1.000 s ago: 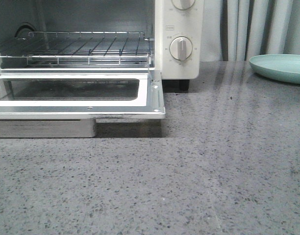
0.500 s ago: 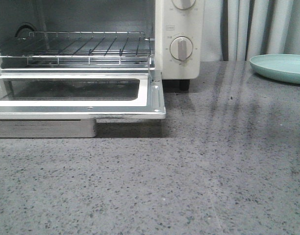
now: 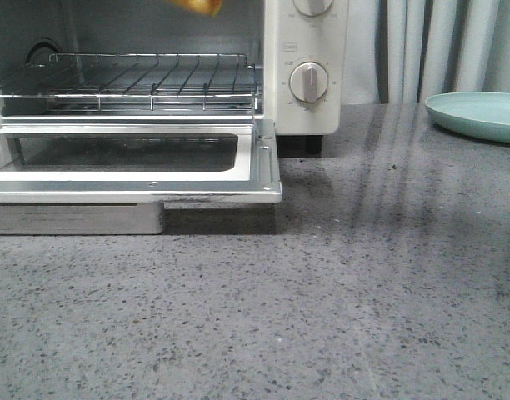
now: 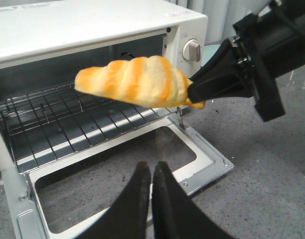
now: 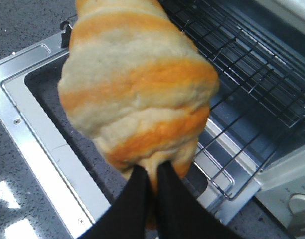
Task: Put bread in oven
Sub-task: 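Carry the croissant with the right gripper into the open oven, then lower the croissant onto the wire rack and open the right gripper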
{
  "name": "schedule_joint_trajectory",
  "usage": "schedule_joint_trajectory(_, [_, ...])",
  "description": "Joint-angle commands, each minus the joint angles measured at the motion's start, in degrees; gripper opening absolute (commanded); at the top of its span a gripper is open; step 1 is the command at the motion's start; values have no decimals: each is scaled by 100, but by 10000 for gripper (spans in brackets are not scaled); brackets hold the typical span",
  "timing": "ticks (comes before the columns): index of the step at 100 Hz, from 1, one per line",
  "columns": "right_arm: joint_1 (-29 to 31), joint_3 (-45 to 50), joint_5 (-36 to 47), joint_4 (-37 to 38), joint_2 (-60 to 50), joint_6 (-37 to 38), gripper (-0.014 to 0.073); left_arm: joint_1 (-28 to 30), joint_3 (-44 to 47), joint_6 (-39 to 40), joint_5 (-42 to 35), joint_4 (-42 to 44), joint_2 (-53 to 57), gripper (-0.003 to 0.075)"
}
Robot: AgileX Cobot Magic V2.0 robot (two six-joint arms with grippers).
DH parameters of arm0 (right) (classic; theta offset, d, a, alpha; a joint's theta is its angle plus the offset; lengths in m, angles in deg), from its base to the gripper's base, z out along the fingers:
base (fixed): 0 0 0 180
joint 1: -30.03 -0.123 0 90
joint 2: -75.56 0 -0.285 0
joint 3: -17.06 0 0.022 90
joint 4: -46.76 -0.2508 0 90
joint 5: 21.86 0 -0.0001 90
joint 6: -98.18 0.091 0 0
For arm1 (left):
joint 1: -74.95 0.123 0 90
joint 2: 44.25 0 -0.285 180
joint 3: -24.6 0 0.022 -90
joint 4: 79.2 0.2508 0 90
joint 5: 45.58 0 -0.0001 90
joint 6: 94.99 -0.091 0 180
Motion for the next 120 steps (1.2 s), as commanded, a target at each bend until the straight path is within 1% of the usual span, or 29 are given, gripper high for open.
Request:
schedule_joint_trajectory(1, [4, -161, 654, 228, -7, -34, -70, 9, -171, -12, -426, -116, -32, -21])
schedule_joint_trajectory(18, [77, -220, 876, 414, 317, -34, -69, 9, -171, -12, -426, -116, -32, -21])
schedule_joint_trajectory(38, [278, -700, 790, 414, 653, -34, -69, 9, -171, -12, -426, -116, -32, -21])
schedule_joint_trajectory(69, [336, -1289, 508, 524, 1310, -34, -69, 9, -171, -12, -415, -116, -32, -21])
schedule_joint_trajectory(89, [414, -1291, 581, 585, 1539, -34, -69, 9, -171, -12, -331, -140, -32, -21])
schedule_joint_trajectory(120, [577, -1291, 904, 598, 1539, -34, -69, 9, -171, -12, -322, -163, -32, -21])
